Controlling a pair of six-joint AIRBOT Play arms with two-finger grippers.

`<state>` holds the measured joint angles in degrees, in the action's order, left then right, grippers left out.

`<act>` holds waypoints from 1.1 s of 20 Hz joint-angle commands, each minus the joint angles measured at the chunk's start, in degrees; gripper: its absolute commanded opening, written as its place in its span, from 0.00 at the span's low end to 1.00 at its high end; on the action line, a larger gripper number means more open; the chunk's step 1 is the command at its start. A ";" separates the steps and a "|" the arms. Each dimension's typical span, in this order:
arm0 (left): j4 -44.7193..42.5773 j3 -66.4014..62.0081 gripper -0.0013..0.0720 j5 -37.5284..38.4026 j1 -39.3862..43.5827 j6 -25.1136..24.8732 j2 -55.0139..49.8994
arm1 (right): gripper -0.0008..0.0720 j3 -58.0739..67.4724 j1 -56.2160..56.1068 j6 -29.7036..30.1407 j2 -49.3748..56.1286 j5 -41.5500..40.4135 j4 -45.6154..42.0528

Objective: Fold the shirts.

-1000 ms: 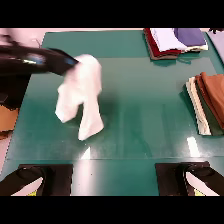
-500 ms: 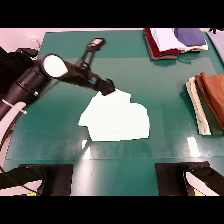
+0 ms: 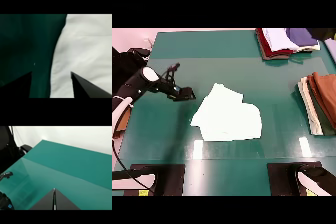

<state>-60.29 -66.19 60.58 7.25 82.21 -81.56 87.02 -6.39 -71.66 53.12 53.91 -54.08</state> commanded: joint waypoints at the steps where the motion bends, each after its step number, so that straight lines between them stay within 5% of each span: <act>1: 3.85 4.48 0.79 -0.15 -0.83 -1.77 -4.24 | 0.03 -2.19 -0.09 -0.74 0.00 -0.44 0.13; 8: 5.99 4.46 0.79 -6.12 6.86 -1.75 -6.19 | 0.03 -3.45 -0.07 -1.84 0.00 -1.05 0.09; 10: 7.06 4.28 0.55 -6.19 7.85 -1.75 -6.19 | 0.03 -3.45 -0.07 -1.81 0.00 -1.05 0.07; 12: 6.71 2.54 0.07 -5.11 7.67 -1.79 -6.16 | 0.03 -3.45 -0.07 -1.84 0.00 -0.74 -0.02; 17: 5.77 -10.25 0.04 -0.09 5.81 -3.30 -2.27 | 0.03 -6.78 3.30 -2.89 0.11 9.49 -3.08; 22: 2.86 -17.66 0.04 -0.02 5.81 -3.26 2.64 | 0.04 -27.45 12.46 -3.45 0.57 13.53 -3.10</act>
<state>-56.05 -79.96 60.07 13.19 79.09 -81.17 69.54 1.80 -74.74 53.36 64.90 -56.84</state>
